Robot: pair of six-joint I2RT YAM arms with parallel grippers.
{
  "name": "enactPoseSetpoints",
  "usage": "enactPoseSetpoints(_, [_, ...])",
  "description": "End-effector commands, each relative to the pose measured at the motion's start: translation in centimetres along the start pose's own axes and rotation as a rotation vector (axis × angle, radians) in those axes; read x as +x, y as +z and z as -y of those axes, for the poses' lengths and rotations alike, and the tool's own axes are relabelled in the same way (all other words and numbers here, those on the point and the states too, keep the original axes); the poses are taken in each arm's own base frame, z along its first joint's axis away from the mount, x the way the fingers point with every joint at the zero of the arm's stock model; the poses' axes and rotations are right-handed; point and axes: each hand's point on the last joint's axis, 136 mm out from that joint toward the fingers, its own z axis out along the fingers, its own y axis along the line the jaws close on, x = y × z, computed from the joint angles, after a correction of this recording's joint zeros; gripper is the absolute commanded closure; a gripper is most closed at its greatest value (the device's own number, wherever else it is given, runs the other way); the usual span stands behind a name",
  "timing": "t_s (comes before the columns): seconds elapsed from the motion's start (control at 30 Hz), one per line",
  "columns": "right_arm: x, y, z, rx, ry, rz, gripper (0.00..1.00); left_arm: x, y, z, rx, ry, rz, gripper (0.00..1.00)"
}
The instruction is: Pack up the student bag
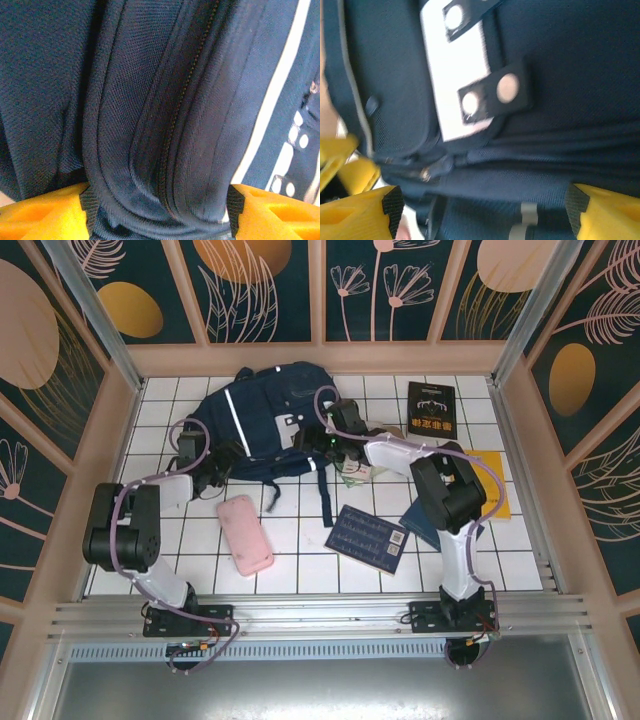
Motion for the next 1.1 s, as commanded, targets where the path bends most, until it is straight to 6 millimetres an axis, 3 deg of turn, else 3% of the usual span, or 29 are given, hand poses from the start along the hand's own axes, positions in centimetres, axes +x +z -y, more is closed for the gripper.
enactPoseSetpoints(0.0, [-2.2,1.3,0.7,0.03,-0.006,0.005,0.15,2.7,-0.3,0.4,0.015,0.006,-0.046,0.29])
enactPoseSetpoints(0.03, [-4.1,1.2,1.7,0.047,-0.004,0.027,0.15,3.3,-0.1,1.0,0.014,0.054,-0.06,0.28])
enactPoseSetpoints(0.13, [-6.6,2.4,1.6,0.044,-0.059,0.042,0.17,4.7,0.5,2.4,-0.019,0.195,-0.102,0.24])
enactPoseSetpoints(0.2, [-8.2,2.8,1.8,0.077,-0.102,0.061,0.18,4.7,-0.1,4.0,0.006,0.25,-0.106,0.21])
enactPoseSetpoints(0.3, [-10.7,2.7,2.7,0.145,-0.137,0.102,0.19,3.0,-2.3,6.4,-0.003,0.348,-0.054,0.09])
enactPoseSetpoints(0.4, [-12.0,1.7,1.5,0.114,-0.207,0.111,0.19,0.0,-4.8,8.0,-0.074,0.425,0.059,0.06])
enactPoseSetpoints(0.53, [-10.9,-1.3,-2.5,-0.022,-0.285,0.125,0.17,-4.5,-6.8,8.3,-0.155,0.409,0.206,0.05])
enactPoseSetpoints(0.6, [-10.2,-3.1,-4.3,-0.093,-0.274,0.138,0.15,-7.3,-6.7,6.7,-0.208,0.343,0.258,0.05])
enactPoseSetpoints(0.67, [-9.2,-3.9,-4.8,-0.119,-0.235,0.138,0.13,-9.5,-6.3,5.3,-0.237,0.292,0.293,0.05])
enactPoseSetpoints(0.87, [-5.5,-3.9,-3.5,-0.076,-0.077,0.108,0.11,-14.9,-3.3,2.9,-0.39,0.276,0.344,0.05])
enactPoseSetpoints(0.97, [-3.9,-3.4,-2.0,-0.026,0.023,0.091,0.12,-14.9,-0.6,3.2,-0.369,0.285,0.283,0.05])
enactPoseSetpoints(1.07, [-1.9,-2.5,-1.1,-0.01,0.11,0.058,0.13,-14.3,1.8,2.1,-0.379,0.27,0.211,0.06])
